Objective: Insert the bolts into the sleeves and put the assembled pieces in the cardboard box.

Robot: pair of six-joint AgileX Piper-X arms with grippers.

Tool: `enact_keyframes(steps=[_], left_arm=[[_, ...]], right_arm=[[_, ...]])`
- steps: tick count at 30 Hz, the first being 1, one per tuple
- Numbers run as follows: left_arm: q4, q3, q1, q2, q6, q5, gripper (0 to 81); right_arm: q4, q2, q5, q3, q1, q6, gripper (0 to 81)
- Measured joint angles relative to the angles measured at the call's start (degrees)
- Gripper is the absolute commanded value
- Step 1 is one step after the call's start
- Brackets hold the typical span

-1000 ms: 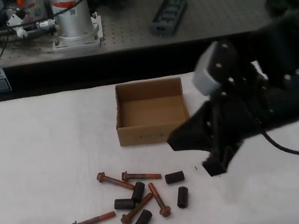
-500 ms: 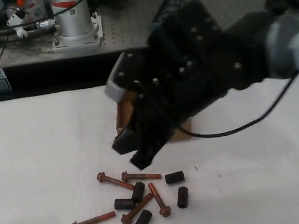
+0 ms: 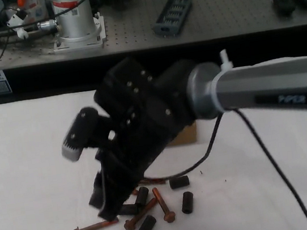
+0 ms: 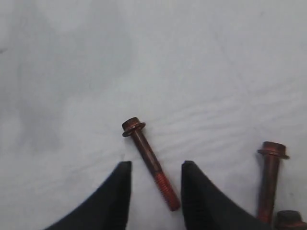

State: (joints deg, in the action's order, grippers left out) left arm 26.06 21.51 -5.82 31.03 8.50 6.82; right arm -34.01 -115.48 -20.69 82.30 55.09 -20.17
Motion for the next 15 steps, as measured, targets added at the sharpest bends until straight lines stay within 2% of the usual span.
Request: enact_keyframes(steps=[2,5,15], left_arm=[[2.36,0.0,0.0,0.0,0.0,-6.42,0.6],[3.52,0.0,0.0,0.0,0.0,-10.66,0.6],[3.85,0.0,0.0,0.0,0.0,-11.96,0.6]], right_arm=[[0.23,-0.88,1.89,0.0,0.79,0.0,36.2],[0.5,-1.89,2.71,0.46,1.92,-1.68,32.1],[-0.36,-7.36,3.38,7.71,2.43,-2.73,31.9]])
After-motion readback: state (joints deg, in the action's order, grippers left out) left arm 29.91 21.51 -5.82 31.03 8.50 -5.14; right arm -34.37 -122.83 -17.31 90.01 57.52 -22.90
